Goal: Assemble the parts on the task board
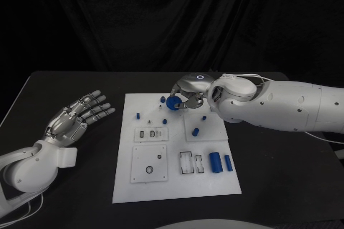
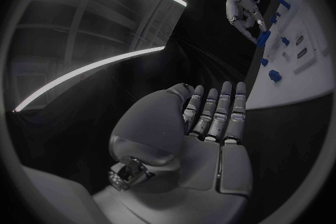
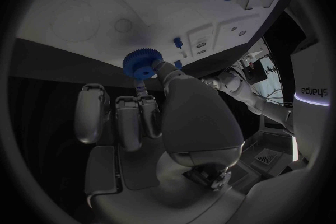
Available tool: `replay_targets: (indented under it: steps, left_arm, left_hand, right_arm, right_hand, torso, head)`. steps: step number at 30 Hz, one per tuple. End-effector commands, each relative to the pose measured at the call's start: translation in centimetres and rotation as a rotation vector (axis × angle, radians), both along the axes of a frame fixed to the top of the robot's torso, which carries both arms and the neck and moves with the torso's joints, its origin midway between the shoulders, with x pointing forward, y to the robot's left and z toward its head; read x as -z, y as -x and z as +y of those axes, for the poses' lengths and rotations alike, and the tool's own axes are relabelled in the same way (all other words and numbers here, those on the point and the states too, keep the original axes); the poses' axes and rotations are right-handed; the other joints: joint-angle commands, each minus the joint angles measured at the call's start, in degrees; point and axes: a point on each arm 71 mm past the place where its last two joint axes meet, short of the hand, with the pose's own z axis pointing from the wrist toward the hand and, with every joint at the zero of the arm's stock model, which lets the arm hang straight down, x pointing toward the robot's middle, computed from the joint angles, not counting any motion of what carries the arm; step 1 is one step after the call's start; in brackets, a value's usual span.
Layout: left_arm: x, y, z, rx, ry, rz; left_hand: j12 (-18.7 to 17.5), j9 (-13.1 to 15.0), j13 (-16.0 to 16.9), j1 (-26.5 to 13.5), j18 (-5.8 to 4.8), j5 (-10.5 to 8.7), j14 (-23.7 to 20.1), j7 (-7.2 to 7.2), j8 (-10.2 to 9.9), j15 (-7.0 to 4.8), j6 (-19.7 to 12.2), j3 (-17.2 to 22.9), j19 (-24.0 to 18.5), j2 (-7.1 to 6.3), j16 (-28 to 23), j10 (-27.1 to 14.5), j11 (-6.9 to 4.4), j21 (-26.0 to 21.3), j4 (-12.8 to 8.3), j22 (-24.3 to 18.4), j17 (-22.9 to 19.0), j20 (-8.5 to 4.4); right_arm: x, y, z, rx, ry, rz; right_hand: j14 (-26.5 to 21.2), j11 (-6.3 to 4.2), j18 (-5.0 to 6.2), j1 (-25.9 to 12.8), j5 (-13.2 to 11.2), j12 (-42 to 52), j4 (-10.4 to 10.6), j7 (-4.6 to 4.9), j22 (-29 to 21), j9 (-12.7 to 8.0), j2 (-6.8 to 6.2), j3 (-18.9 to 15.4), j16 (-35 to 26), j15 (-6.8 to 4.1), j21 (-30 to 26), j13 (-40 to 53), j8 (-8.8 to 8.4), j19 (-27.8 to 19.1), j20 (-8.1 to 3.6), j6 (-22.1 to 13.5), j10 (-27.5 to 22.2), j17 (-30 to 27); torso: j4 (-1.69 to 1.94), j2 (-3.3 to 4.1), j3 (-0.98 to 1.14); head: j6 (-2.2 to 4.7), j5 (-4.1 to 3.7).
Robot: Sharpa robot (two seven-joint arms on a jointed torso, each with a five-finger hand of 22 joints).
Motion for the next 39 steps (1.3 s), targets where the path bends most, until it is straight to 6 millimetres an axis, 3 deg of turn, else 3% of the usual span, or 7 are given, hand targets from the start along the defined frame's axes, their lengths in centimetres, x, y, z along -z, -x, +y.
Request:
replay_targets:
  steps: [1, 12, 22, 25, 31, 33, 39]
  left_arm:
    - [-0.1, 0.0, -0.3, 0.012, 0.016, -0.004]
    - [0.0, -0.2, -0.6, 0.021, 0.016, -0.001]
    - [0.0, -0.3, -0.7, 0.024, 0.016, 0.001]
    - [0.1, -0.3, -0.8, 0.026, 0.015, 0.002]
    - [0.1, -0.2, -0.9, 0.033, 0.015, 0.008]
    - [0.1, -0.2, -0.9, 0.033, 0.015, 0.008]
    - [0.1, -0.2, -0.9, 0.033, 0.014, 0.009]
  left_hand:
    - [0.15, 0.01, -0.09, 0.05, -0.57, -0.01, -0.19, 0.41, -0.03, 0.35, -0.08, 0.32, -0.47, 0.32, 0.36, 0.07, 0.49, 0.31, -0.08, 0.07, -0.08, 0.11]
    - [0.15, 0.02, -0.08, 0.02, -0.59, -0.03, -0.21, 0.44, -0.02, 0.36, -0.05, 0.39, -0.49, 0.32, 0.39, 0.09, 0.51, 0.32, -0.09, 0.07, -0.09, 0.11]
    - [0.18, 0.03, -0.07, -0.02, -0.62, -0.05, -0.24, 0.48, -0.01, 0.39, -0.04, 0.5, -0.52, 0.29, 0.43, 0.16, 0.56, 0.34, -0.1, 0.08, -0.1, 0.11]
    - [0.18, 0.03, -0.07, -0.02, -0.62, -0.05, -0.24, 0.48, -0.01, 0.39, -0.04, 0.5, -0.52, 0.29, 0.43, 0.16, 0.56, 0.34, -0.1, 0.08, -0.1, 0.11]
    - [0.2, 0.02, -0.06, -0.07, -0.65, -0.1, -0.28, 0.53, -0.03, 0.41, -0.08, 0.58, -0.55, 0.21, 0.47, 0.21, 0.6, 0.35, -0.13, 0.09, -0.11, 0.1]
    - [0.2, 0.02, -0.06, -0.07, -0.65, -0.1, -0.28, 0.53, -0.03, 0.41, -0.08, 0.58, -0.55, 0.21, 0.47, 0.21, 0.6, 0.35, -0.13, 0.09, -0.11, 0.1]
    - [0.2, 0.02, -0.06, -0.07, -0.65, -0.1, -0.28, 0.53, -0.03, 0.41, -0.08, 0.58, -0.55, 0.21, 0.47, 0.21, 0.6, 0.35, -0.13, 0.09, -0.11, 0.1]
  right_arm:
    - [-0.2, -0.1, 1.1, -0.042, -0.004, -0.014]
    - [0.2, -0.9, 4.0, -0.082, 0.03, 0.005]
    - [0.8, -1.8, 5.0, -0.066, 0.073, 0.034]
    - [0.9, -2.0, 5.1, -0.059, 0.083, 0.04]
    - [1.0, -2.1, 5.1, -0.046, 0.103, 0.056]
    - [1.1, -2.2, 5.1, -0.042, 0.11, 0.062]
    - [1.2, -2.2, 5.0, -0.041, 0.115, 0.069]
  right_hand:
    - [2.62, -0.07, -0.92, -0.12, -0.36, -0.19, -0.09, -3.34, 5.06, 9.16, 0.1, -0.23, -0.09, 0.15, 0.36, 7.06, 6.93, 0.38, 0.01, 3.72, 0.28, 9.43]
    - [2.55, -0.03, -0.87, -0.32, -1.33, -0.26, -0.02, -3.19, 4.98, 9.47, 0.21, -0.23, -0.21, 0.19, 0.17, 6.97, 6.84, 0.26, 0.05, 2.96, 0.16, 9.33]
    - [1.83, 0.05, -0.51, -0.05, -1.86, -0.82, -0.37, -2.8, 4.07, 9.69, 0.33, 0.16, -1.02, 0.3, -1.03, 6.01, 6.14, -0.85, 0.16, 1.11, -1.27, 8.3]
    - [1.58, 0.06, -0.4, -0.03, -1.77, -1.03, -0.49, -2.63, 3.81, 9.6, 0.3, 0.4, -1.31, 0.33, -1.47, 5.7, 5.48, -1.22, 0.2, -0.08, -1.8, 8.0]
    - [0.28, 0.32, 0.11, -0.63, -3.38, -2.51, -0.23, -2.3, 2.44, 8.56, -0.01, 1.18, -2.83, 0.56, -3.56, 3.27, 2.37, -2.91, 0.44, -3.51, -5.24, 6.3]
    - [-0.16, 0.38, 0.26, -0.64, -3.55, -3.01, -0.25, -2.24, 2.03, 8.13, -0.17, 1.46, -3.34, 0.59, -4.2, 2.49, 1.47, -3.4, 0.49, -4.38, -6.33, 5.73]
    - [-0.48, 0.42, 0.38, -1.06, -4.73, -3.39, -0.03, -2.19, 1.75, 7.45, -0.51, 1.6, -3.76, 0.7, -4.84, 1.97, 0.14, -3.77, 0.56, -5.45, -7.04, 5.38]
  torso:
    - [0.07, -0.02, -0.14]
    - [0.19, 0.03, -0.07]
    - [0.2, 0.02, -0.07]
    - [0.22, 0.04, -0.07]
    - [0.03, 0.04, 0.0]
    - [0.13, 0.07, 0.02]
    - [0.14, 0.08, 0.07]
  head:
    - [0.01, -0.03]
    - [0.01, -0.36]
    - [-0.34, -0.32]
    - [-0.38, -0.25]
    - [-0.82, -0.13]
    - [-0.91, -0.24]
    - [-0.73, -0.3]
